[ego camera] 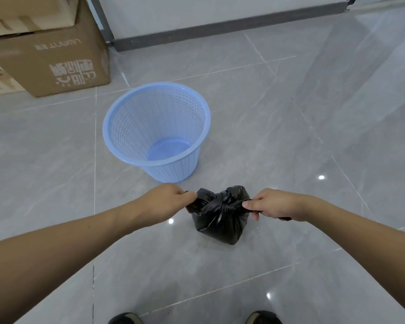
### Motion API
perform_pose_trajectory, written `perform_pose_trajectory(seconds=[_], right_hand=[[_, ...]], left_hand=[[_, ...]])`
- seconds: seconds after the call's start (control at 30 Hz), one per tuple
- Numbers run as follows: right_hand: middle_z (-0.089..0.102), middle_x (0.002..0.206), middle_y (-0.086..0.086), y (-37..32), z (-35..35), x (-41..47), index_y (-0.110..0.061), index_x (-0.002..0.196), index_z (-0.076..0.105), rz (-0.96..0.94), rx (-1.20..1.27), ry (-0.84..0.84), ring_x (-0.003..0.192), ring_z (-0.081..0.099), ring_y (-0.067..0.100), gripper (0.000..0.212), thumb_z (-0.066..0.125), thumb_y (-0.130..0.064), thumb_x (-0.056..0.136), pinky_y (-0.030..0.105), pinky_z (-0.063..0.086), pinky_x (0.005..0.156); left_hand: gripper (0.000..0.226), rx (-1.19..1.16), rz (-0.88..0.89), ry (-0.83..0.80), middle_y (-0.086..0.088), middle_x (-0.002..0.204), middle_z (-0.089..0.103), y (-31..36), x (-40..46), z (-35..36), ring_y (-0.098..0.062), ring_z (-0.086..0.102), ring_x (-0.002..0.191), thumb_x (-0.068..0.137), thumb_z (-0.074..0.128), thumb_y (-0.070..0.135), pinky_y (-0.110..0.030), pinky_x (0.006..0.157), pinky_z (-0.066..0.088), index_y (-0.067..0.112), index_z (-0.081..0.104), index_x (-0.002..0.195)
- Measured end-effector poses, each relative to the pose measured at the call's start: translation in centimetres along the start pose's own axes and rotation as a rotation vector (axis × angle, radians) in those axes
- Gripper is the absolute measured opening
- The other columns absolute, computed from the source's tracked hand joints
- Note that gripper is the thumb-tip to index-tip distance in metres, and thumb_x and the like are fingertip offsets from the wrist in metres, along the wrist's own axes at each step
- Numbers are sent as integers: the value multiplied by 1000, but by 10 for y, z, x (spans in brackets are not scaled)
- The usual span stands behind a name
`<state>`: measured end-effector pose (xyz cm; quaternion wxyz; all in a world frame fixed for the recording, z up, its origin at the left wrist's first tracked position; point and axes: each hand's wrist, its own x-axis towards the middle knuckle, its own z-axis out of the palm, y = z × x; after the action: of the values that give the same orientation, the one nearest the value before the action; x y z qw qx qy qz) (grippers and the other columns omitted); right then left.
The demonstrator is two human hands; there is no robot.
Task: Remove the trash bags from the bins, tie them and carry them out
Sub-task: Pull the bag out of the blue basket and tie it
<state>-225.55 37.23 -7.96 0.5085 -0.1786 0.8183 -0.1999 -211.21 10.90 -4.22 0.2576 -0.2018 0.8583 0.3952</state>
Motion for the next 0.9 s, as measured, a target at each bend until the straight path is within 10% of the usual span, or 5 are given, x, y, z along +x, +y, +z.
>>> perform_pose_trajectory(seconds=[0.2, 0.5, 0.7, 0.9], right_hand=[[32, 51, -4, 15, -7, -9, -21, 58, 45, 35, 78, 148, 39, 23, 12, 47, 54, -53, 91, 19, 19, 38], [73, 92, 3, -43, 6, -6, -16, 85, 66, -61, 1439, 46, 35, 38, 9, 22, 49, -25, 96, 18, 27, 34], [73, 92, -1, -60, 41, 1, -8, 105, 66, -234, 914, 129, 85, 67, 8, 22, 50, 2, 93, 13, 52, 68], [58, 74, -6, -44, 53, -4, -22, 81, 62, -226, 229, 8, 71, 55, 11, 18, 61, -37, 72, 28, 43, 68]], left_hand=[[53, 500, 22, -117, 4, 54, 43, -13, -2, 13, -16, 41, 51, 97, 36, 53, -29, 51, 30, 17, 37, 58], [31, 949, 557, 4, -2, 83, 58, 11, -18, 19, -26, 54, 81, 93, 30, 36, -37, 79, 43, 17, 52, 83], [24, 858, 752, 130, -1, 99, 56, 28, -21, 29, -23, 51, 89, 97, 33, 34, -37, 79, 40, 19, 52, 98], [24, 223, 228, 80, 1, 80, 61, 22, -1, 14, -18, 57, 77, 96, 45, 28, -36, 70, 47, 15, 55, 78]])
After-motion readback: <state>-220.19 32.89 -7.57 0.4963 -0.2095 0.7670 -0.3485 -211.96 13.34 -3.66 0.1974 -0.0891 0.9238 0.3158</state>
